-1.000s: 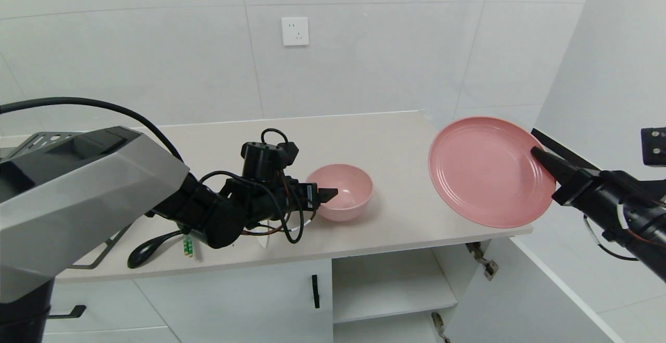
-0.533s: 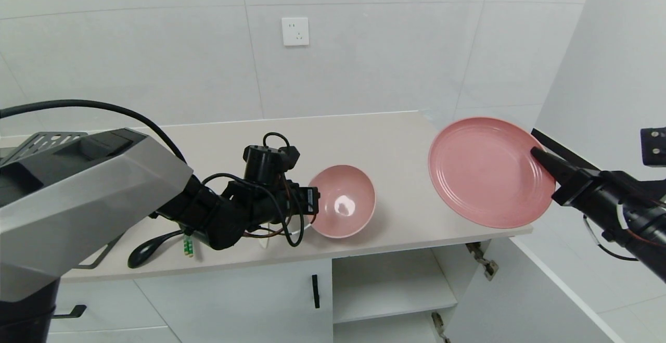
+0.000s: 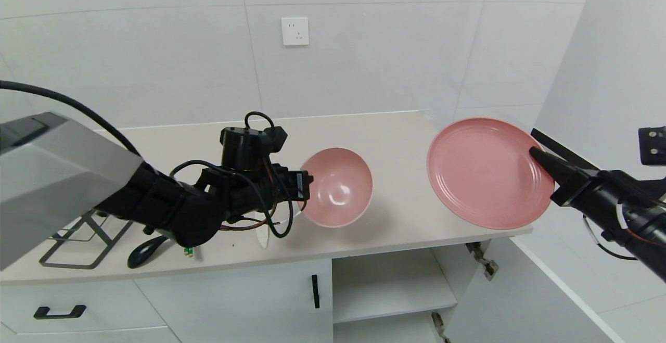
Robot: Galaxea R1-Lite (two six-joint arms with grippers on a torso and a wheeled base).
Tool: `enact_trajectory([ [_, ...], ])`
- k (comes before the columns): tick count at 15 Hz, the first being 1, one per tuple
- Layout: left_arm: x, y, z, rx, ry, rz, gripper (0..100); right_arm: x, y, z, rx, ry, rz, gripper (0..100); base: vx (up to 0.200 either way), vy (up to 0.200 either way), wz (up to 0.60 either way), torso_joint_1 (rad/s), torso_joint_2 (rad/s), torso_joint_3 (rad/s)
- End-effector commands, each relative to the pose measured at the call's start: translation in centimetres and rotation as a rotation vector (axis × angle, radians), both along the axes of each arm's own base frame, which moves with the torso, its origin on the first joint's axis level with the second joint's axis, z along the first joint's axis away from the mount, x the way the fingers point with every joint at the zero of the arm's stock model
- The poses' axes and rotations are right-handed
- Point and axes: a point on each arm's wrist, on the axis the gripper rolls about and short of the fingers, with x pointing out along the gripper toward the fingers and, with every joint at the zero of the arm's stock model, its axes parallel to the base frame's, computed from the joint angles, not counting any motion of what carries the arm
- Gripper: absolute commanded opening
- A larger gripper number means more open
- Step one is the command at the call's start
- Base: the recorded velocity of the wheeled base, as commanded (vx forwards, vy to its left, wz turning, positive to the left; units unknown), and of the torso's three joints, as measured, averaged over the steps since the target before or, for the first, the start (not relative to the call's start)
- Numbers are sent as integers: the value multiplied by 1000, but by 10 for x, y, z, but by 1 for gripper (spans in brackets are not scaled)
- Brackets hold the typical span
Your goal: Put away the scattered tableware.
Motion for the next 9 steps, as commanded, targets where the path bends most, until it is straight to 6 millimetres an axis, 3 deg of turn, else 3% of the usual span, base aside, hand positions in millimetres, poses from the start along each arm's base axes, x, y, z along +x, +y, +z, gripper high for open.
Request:
enact_trajectory([
  [1, -48, 26, 38, -36, -55, -13, 0, 0, 0, 1, -2, -6, 23, 0, 0, 0, 0, 0, 0, 0],
  [3, -68, 38, 48, -53, -86, -17, 0, 0, 1, 2, -2, -12, 32, 0, 0, 0, 0, 0, 0, 0],
  [5, -105, 57, 61, -114, -186, -26, 0, -2, 8, 2, -3, -9, 64, 0, 0, 0, 0, 0, 0, 0],
  [9, -153, 81, 49, -183, -304, -42, 0, -9, 24, 14, 6, -64, 138, 0, 0, 0, 0, 0, 0, 0],
])
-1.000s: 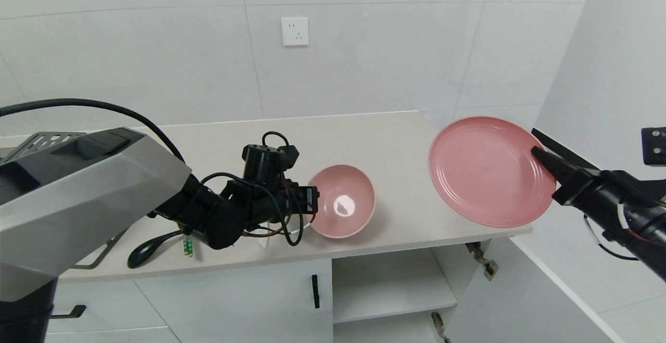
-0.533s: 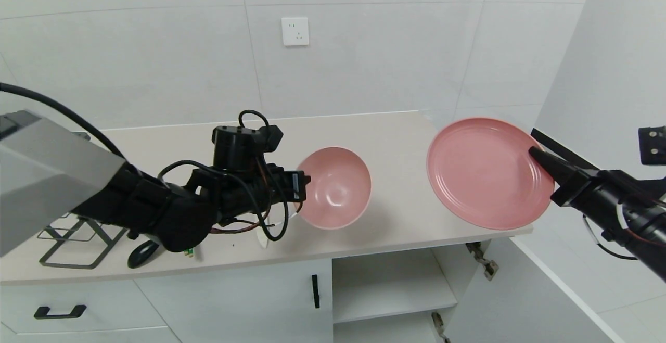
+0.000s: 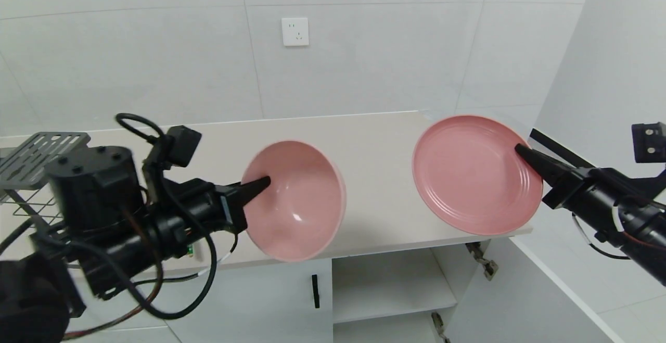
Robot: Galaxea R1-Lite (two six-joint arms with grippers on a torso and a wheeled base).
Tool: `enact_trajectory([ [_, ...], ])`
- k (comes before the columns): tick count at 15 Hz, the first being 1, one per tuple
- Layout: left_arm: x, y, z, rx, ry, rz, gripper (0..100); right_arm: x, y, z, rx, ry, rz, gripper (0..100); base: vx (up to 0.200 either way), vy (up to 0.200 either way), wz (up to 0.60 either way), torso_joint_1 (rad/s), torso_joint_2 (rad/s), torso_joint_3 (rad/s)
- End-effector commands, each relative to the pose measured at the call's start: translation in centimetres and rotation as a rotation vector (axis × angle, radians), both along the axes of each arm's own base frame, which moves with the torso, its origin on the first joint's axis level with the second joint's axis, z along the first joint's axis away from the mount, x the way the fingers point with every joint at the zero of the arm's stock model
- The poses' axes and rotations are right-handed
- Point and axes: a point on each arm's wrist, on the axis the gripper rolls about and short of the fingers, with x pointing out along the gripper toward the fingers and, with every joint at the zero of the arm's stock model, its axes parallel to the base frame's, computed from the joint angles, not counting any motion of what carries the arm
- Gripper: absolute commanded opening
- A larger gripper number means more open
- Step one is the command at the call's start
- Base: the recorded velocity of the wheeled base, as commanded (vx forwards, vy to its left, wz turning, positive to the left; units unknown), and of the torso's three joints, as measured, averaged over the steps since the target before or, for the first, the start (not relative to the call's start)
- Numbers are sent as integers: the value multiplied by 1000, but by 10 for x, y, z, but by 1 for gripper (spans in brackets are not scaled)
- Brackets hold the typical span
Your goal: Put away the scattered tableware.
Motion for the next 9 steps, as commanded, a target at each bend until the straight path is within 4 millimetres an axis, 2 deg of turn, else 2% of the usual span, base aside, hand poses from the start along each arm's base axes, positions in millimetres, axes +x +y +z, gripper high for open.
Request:
enact_trajectory([
  [1, -29, 15, 9, -50, -113, -5, 0, -5, 5, 10, 10, -46, 24, 0, 0, 0, 0, 0, 0, 0],
  [5, -28, 16, 18, -82, -239, -3, 0, -15, 2, 2, -16, -16, 20, 0, 0, 0, 0, 0, 0, 0],
  [9, -36, 16, 16, -130, -276, -28, 0, -17, 4, 14, 33, -53, 44, 0, 0, 0, 0, 0, 0, 0],
])
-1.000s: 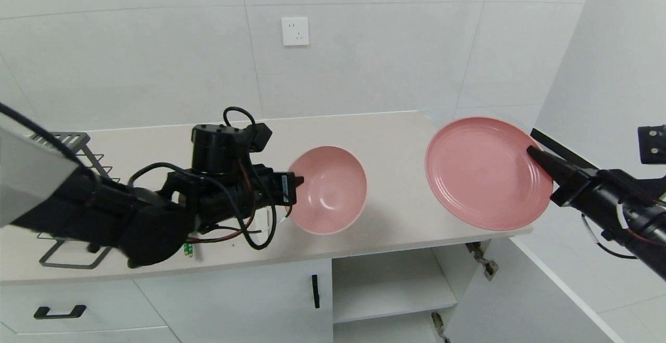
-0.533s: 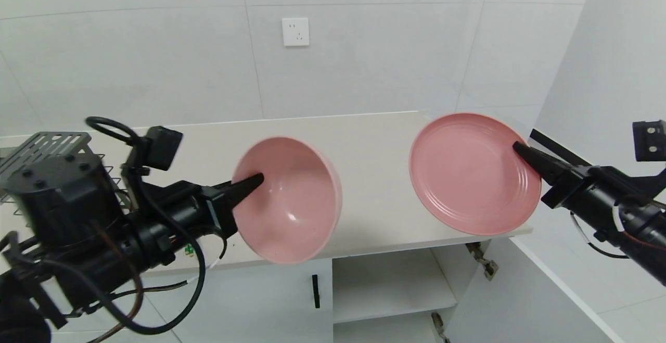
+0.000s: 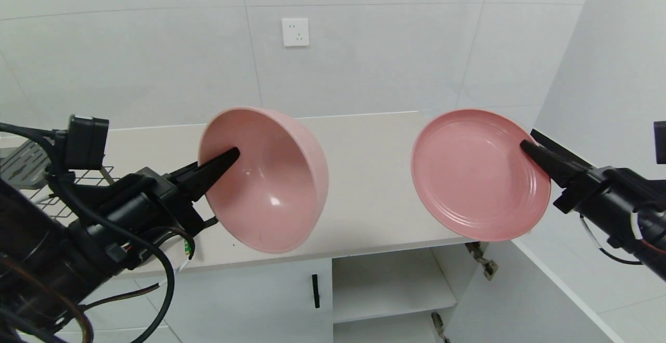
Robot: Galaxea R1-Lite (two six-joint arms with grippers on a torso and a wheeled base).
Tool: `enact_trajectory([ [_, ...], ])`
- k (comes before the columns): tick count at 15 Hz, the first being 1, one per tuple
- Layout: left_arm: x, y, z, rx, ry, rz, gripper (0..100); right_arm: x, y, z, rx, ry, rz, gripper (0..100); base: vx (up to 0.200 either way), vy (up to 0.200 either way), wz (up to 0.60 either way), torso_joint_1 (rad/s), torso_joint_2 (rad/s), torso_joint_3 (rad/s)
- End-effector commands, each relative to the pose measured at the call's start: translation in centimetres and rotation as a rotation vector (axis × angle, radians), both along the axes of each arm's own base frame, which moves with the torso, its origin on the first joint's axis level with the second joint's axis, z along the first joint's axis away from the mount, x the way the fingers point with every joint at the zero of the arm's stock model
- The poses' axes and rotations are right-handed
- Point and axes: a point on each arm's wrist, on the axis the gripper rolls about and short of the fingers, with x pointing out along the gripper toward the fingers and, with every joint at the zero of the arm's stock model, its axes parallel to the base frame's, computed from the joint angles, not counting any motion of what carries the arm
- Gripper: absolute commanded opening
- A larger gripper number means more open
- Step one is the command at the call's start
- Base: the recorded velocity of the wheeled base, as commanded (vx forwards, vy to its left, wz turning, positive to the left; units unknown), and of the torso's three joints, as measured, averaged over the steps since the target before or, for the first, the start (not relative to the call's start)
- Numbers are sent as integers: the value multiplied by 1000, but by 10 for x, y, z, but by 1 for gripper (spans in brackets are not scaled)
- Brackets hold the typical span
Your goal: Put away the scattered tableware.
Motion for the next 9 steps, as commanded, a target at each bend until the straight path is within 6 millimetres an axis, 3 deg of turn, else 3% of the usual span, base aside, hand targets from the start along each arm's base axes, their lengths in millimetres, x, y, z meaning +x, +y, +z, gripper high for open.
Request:
enact_trajectory([
  [1, -4, -3, -4, -19, 18, -49, 0, -2, -1, 3, 31, 2, 4, 0, 0, 0, 0, 0, 0, 0],
  [4, -13, -5, -10, -19, 25, -94, 0, -5, 0, 4, 45, 2, 11, 0, 0, 0, 0, 0, 0, 0],
  [8, -22, -9, -26, 55, 50, -12, 0, -9, -1, 10, 42, -33, 11, 0, 0, 0, 0, 0, 0, 0],
  [9, -22, -7, -30, 112, 38, 75, 0, -8, -1, 12, 37, -44, 5, 0, 0, 0, 0, 0, 0, 0],
])
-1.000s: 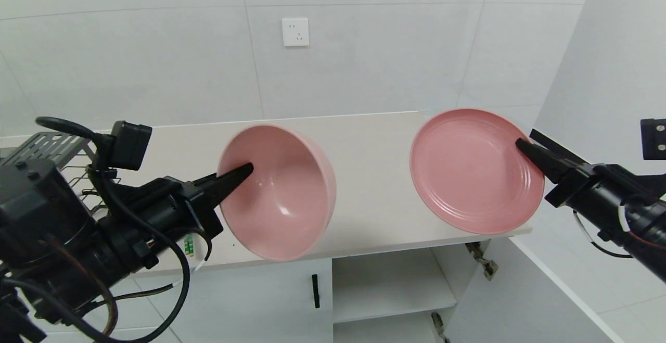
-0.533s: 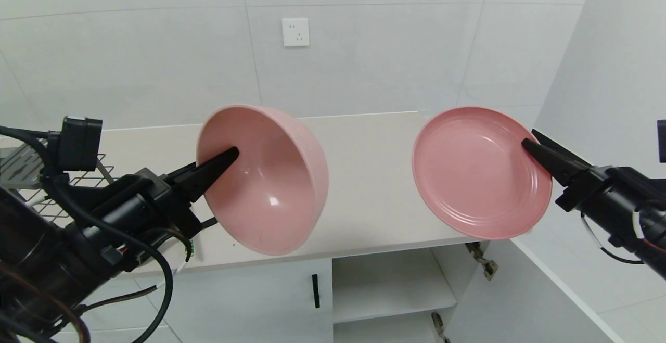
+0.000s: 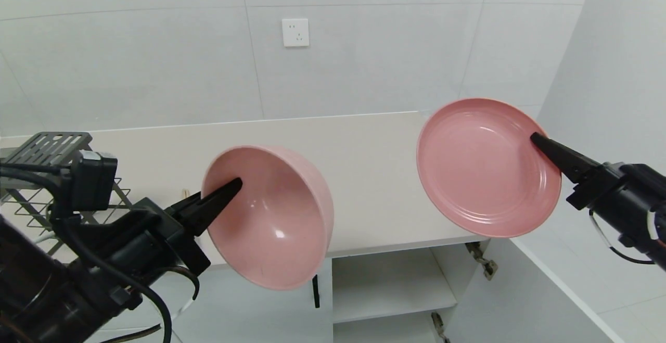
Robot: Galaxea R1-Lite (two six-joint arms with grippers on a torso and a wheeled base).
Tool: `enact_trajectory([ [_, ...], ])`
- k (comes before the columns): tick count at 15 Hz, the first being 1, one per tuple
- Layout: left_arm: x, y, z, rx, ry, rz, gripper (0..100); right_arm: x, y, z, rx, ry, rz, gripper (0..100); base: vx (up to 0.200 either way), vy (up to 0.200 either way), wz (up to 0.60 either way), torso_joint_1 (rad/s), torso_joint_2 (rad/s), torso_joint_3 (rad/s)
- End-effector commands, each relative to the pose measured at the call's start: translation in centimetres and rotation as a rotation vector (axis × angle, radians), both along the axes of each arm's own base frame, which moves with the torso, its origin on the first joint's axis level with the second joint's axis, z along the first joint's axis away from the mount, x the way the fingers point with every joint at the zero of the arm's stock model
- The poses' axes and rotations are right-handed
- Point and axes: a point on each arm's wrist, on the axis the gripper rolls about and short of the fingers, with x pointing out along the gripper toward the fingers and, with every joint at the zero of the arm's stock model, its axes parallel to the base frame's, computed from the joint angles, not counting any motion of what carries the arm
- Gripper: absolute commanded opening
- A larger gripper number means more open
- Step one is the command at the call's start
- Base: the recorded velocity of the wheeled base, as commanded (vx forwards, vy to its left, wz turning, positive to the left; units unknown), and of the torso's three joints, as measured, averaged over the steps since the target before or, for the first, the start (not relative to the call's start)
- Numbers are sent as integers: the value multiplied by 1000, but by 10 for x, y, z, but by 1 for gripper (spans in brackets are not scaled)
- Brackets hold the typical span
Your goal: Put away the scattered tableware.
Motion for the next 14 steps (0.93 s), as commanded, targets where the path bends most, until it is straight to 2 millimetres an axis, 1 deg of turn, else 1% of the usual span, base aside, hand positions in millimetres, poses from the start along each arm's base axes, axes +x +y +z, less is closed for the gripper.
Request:
enact_trajectory([
  [1, 0, 0, -11, 93, 2, 89, 0, 1, -1, 2, -7, -13, -9, 0, 0, 0, 0, 0, 0, 0],
  [2, 4, -4, -14, 118, -1, 127, 0, 2, -1, 2, -36, -28, -18, 0, 0, 0, 0, 0, 0, 0],
  [5, 5, -7, -19, 127, 13, 149, 0, 3, 1, 5, -42, -47, -14, 0, 0, 0, 0, 0, 0, 0],
  [7, 4, -7, -12, 86, -43, 153, 0, 2, 1, 5, -44, -50, -12, 0, 0, 0, 0, 0, 0, 0],
  [12, 7, -6, -7, 77, -76, 198, 0, 2, 1, 4, -110, -78, -29, 0, 0, 0, 0, 0, 0, 0],
  [14, 8, -6, -6, 80, -80, 228, 0, 3, 1, 4, -112, -80, -31, 0, -200, 0, 0, 7, 2, 0],
])
